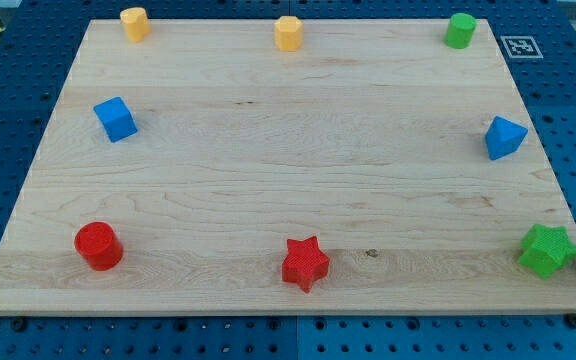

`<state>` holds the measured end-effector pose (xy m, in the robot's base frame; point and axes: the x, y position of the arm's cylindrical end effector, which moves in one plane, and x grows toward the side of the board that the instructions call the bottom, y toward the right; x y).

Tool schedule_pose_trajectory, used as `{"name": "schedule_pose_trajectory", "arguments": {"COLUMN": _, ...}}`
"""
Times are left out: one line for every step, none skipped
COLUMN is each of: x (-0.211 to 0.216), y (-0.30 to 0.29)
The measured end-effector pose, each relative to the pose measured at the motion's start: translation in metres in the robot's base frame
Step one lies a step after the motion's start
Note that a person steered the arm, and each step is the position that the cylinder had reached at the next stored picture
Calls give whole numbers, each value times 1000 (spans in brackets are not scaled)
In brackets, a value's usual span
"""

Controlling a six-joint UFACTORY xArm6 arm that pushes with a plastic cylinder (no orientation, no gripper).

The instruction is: Move the green star diagonal to the red star

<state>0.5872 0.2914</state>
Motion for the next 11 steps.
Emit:
{"name": "schedule_pose_trajectory", "arguments": {"x": 0, "y": -37}}
{"name": "schedule_pose_trajectory", "arguments": {"x": -2, "y": -56}}
{"name": "schedule_pose_trajectory", "arguments": {"x": -13, "y": -60}}
{"name": "schedule_pose_trajectory", "arguments": {"x": -26, "y": -68}}
{"name": "schedule_pose_trajectory", "arguments": {"x": -34, "y": -78}}
{"name": "schedule_pose_trajectory", "arguments": {"x": -34, "y": -92}}
{"name": "schedule_pose_trajectory", "arguments": {"x": -25, "y": -100}}
{"name": "schedule_pose_trajectory", "arguments": {"x": -23, "y": -108}}
{"name": "schedule_pose_trajectory", "arguments": {"x": -25, "y": -118}}
{"name": "schedule_pose_trajectory", "arguments": {"x": -33, "y": -131}}
{"name": "schedule_pose_trajectory", "arguments": {"x": -34, "y": -164}}
